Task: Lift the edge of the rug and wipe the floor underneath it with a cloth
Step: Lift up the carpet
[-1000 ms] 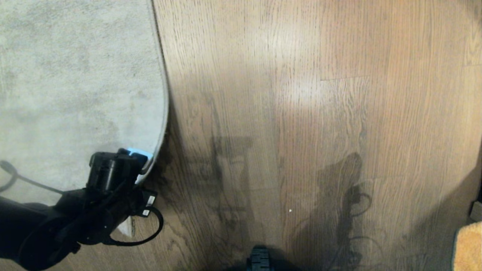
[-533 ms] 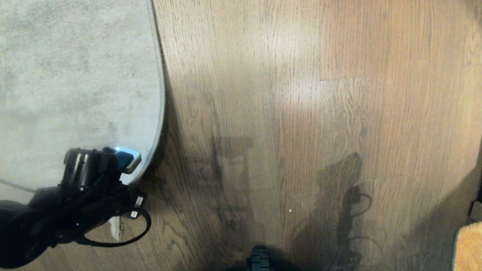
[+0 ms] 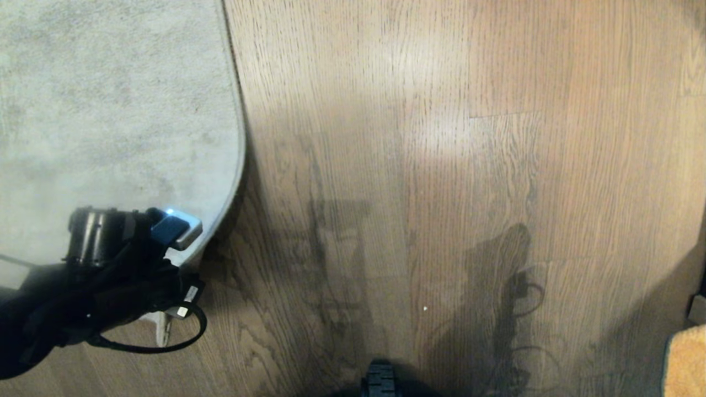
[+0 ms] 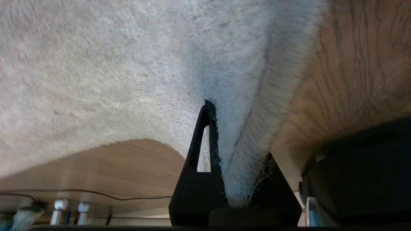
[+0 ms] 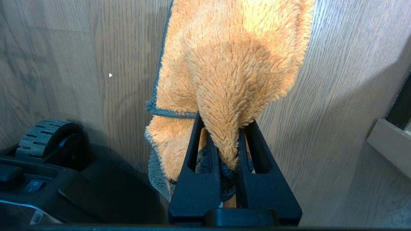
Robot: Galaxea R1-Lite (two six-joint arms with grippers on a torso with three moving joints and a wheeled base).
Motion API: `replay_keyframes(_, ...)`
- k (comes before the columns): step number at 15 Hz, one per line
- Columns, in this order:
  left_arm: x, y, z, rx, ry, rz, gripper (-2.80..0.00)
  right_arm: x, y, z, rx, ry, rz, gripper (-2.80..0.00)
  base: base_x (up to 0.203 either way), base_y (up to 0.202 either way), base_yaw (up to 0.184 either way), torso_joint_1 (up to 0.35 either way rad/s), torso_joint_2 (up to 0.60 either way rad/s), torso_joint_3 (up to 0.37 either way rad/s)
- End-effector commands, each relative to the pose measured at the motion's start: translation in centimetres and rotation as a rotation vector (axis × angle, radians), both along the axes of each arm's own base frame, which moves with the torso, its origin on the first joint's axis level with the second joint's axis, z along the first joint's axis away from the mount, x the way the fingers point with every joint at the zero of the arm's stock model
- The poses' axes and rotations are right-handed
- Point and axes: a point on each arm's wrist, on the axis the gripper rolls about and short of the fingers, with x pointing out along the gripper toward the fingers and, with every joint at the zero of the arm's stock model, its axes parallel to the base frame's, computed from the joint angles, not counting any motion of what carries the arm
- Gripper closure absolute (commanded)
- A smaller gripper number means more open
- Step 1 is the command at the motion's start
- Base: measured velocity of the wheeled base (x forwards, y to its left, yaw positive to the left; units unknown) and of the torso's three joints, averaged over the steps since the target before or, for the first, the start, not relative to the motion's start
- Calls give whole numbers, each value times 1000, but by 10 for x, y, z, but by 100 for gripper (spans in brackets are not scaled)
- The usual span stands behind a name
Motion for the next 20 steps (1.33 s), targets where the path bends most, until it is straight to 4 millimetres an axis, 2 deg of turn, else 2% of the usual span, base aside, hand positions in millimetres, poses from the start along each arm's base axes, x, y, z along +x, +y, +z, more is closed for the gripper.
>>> replay_keyframes(1, 5, 11, 11, 21, -22, -17, 0, 0, 0, 0, -1, 1, 1, 0, 0, 0, 0, 0, 0, 0)
replay_keyframes(4, 8, 27, 25, 88, 19, -66, 0, 0, 0, 0, -1, 1, 1, 0, 0, 0, 0, 0, 0, 0)
replay_keyframes(9, 13, 35, 56, 222, 76, -169, 0, 0, 0, 0, -1, 1, 1, 0, 0, 0, 0, 0, 0, 0)
replay_keyframes(11, 15, 42, 62, 287, 86, -197, 0, 0, 0, 0, -1, 1, 1, 0, 0, 0, 0, 0, 0, 0)
replay_keyframes(14, 17, 56, 72, 352, 58, -215, 0, 0, 0, 0, -1, 1, 1, 0, 0, 0, 0, 0, 0, 0)
replay_keyframes(20, 23, 73, 99, 343, -59, -257, 0, 0, 0, 0, -1, 1, 1, 0, 0, 0, 0, 0, 0, 0)
